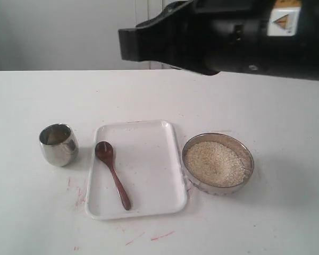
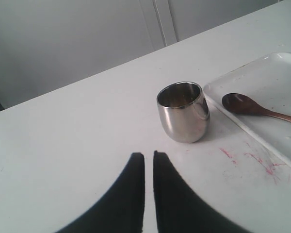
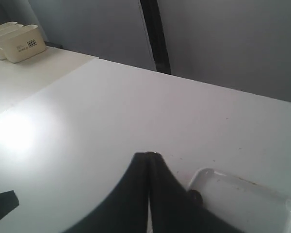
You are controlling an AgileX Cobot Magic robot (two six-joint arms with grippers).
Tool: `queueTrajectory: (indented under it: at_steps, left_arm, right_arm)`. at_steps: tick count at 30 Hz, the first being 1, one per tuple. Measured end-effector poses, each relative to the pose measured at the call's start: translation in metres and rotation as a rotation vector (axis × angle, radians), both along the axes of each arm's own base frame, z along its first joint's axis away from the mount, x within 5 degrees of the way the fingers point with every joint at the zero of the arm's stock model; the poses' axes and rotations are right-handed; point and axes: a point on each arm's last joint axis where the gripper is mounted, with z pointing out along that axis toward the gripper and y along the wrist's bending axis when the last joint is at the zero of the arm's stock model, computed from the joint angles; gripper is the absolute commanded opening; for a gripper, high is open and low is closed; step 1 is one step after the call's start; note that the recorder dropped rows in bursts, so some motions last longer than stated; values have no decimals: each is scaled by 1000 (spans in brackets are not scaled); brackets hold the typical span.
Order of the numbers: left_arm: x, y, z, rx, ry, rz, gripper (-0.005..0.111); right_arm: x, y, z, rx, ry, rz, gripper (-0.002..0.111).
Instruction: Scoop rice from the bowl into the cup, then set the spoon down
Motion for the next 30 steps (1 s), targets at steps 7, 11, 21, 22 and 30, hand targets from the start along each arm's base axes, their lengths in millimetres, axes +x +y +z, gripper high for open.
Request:
queueTrajectory:
  at_steps: [7, 11, 21, 22, 30]
  left_arm:
    - [0, 0, 0, 0, 0, 0, 14]
    - [0, 0, 0, 0, 0, 0, 14]
    - [0, 0, 0, 0, 0, 0, 14]
    - [0, 0, 0, 0, 0, 0, 14]
    - [0, 0, 0, 0, 0, 0, 14]
  right_arm:
    - [-45, -37, 26, -23, -45, 9, 0]
    - [-72, -61, 34, -16, -107, 2, 0]
    - [-142, -121, 24, 48, -248, -12, 0]
    - [-146, -124, 21, 49, -253, -12, 0]
    - [-183, -155, 0, 25, -277, -16, 0]
